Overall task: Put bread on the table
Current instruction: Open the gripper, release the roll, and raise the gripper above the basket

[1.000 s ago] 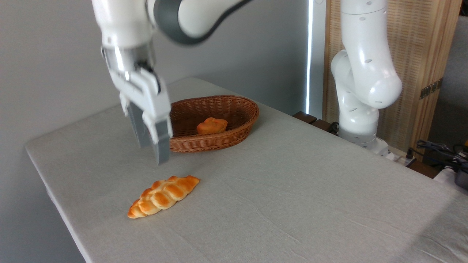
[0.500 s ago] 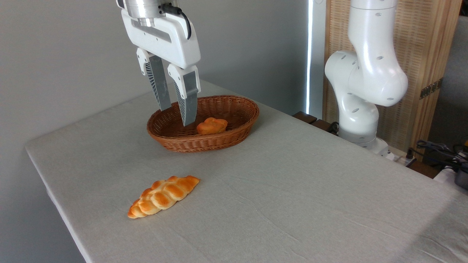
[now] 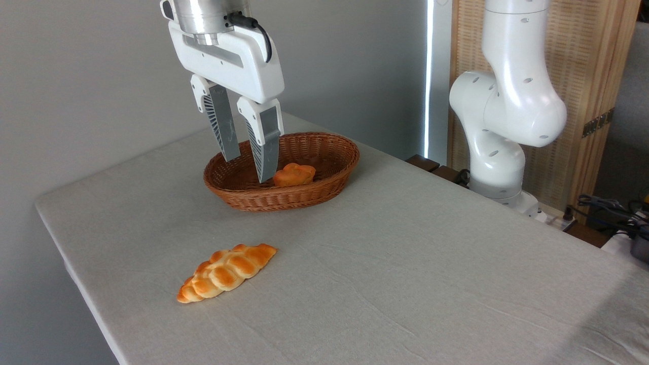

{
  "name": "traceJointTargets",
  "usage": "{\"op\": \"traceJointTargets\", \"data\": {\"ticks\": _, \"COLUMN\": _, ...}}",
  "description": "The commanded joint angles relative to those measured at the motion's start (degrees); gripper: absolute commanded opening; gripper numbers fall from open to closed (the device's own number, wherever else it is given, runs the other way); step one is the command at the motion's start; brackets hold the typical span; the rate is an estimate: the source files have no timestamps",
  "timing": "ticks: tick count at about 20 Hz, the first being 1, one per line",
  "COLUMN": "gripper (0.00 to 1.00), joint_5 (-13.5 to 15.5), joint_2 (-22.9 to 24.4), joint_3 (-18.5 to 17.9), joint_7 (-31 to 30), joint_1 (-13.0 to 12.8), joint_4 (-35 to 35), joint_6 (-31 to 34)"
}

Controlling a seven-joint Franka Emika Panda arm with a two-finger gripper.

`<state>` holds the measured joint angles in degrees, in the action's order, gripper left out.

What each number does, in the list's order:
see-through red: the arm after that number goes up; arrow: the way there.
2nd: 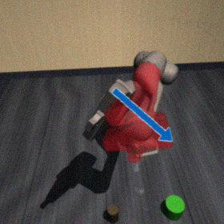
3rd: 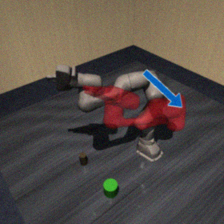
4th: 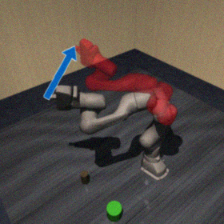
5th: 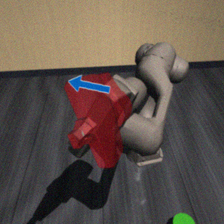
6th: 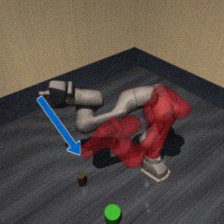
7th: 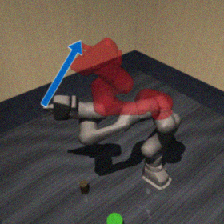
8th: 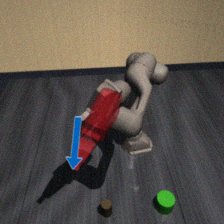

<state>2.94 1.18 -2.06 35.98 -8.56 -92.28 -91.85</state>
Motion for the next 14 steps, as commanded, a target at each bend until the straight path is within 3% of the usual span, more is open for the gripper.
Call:
{"op": "traceJointTargets", "data": {"ticks": 1, "gripper": 1.0, "joint_5": -2.0, "joint_2": -1.1, "joint_3": 2.9, "joint_7": -1.1, "joint_1": 2.6, "joint_4": 1.7, "joint_6": 1.8}}
{"op": "traceJointTargets", "data": {"ticks": 4, "gripper": 1.0, "joint_5": -4.7, "joint_2": -1.4, "joint_3": 3.4, "joint_7": -0.9, "joint_1": 2.6, "joint_4": 1.8, "joint_6": 1.8}}
{"op": "traceJointTargets", "data": {"ticks": 14, "gripper": 1.0, "joint_5": -4.1, "joint_2": -1.3, "joint_3": 2.7, "joint_7": -0.6, "joint_1": 2.6, "joint_4": 1.8, "joint_6": 1.8}}
